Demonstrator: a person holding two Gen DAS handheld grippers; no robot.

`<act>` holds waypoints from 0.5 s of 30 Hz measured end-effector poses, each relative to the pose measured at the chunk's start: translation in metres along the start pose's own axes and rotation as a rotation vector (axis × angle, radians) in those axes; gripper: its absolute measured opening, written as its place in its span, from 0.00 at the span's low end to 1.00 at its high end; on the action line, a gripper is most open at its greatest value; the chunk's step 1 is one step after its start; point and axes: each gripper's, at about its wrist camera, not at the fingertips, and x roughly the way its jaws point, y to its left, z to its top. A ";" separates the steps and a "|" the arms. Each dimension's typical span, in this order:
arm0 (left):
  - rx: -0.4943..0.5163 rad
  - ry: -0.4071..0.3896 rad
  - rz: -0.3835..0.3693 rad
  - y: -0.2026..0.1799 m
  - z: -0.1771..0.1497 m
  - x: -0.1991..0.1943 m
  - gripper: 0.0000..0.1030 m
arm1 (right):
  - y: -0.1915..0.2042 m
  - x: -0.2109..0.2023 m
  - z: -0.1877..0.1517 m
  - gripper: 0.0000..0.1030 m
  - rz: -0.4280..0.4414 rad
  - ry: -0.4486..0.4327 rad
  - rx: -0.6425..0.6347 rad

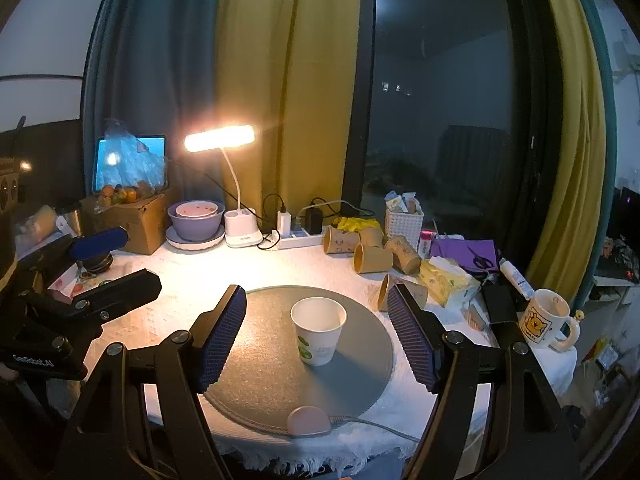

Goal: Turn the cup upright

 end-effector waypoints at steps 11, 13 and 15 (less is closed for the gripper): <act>0.002 0.005 -0.006 -0.002 -0.001 0.002 0.95 | 0.002 0.002 -0.001 0.74 0.002 0.006 0.000; 0.002 0.005 -0.006 -0.003 -0.001 0.001 0.95 | 0.002 0.002 -0.001 0.74 0.002 0.010 0.001; 0.003 0.006 -0.006 -0.004 -0.002 0.000 0.95 | 0.002 0.003 -0.002 0.74 0.003 0.012 0.002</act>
